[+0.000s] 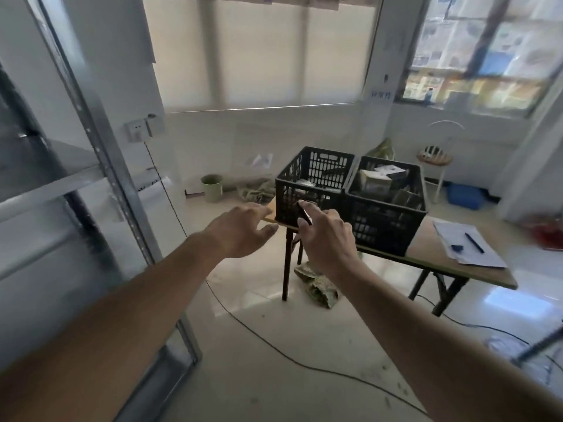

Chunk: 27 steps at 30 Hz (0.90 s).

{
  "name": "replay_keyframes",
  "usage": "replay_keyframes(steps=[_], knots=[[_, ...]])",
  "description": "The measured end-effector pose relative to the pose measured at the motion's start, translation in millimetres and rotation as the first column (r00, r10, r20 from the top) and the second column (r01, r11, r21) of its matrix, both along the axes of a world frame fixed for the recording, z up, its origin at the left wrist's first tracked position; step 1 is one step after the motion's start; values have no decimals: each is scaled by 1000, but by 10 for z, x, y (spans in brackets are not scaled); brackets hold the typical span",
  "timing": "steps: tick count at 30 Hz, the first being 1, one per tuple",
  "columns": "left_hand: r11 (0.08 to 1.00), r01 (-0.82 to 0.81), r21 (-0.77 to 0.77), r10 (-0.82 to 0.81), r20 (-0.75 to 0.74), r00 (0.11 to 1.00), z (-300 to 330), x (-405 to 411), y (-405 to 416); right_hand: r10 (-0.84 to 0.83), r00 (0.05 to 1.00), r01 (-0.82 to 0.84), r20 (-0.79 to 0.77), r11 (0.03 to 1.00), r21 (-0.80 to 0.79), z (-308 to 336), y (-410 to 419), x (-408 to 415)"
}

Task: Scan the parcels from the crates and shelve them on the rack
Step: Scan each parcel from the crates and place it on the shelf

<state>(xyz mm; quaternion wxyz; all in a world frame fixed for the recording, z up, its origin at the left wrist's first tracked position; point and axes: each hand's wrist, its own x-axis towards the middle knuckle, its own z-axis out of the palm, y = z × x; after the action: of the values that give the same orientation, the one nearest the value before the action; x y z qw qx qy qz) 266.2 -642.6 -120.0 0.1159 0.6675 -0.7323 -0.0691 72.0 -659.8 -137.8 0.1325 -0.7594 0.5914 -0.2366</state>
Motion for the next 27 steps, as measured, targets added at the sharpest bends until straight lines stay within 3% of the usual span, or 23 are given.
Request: replay_keyframes(steps=[18, 27], knots=[[973, 185, 136, -176, -74, 982, -712, 306, -3572, -206, 977, 212, -55, 966, 148, -542, -3057, 222], [961, 202, 191, -195, -54, 979, -1015, 24, -5051, -175, 984, 179, -38, 965, 191, -916, -4681, 14]])
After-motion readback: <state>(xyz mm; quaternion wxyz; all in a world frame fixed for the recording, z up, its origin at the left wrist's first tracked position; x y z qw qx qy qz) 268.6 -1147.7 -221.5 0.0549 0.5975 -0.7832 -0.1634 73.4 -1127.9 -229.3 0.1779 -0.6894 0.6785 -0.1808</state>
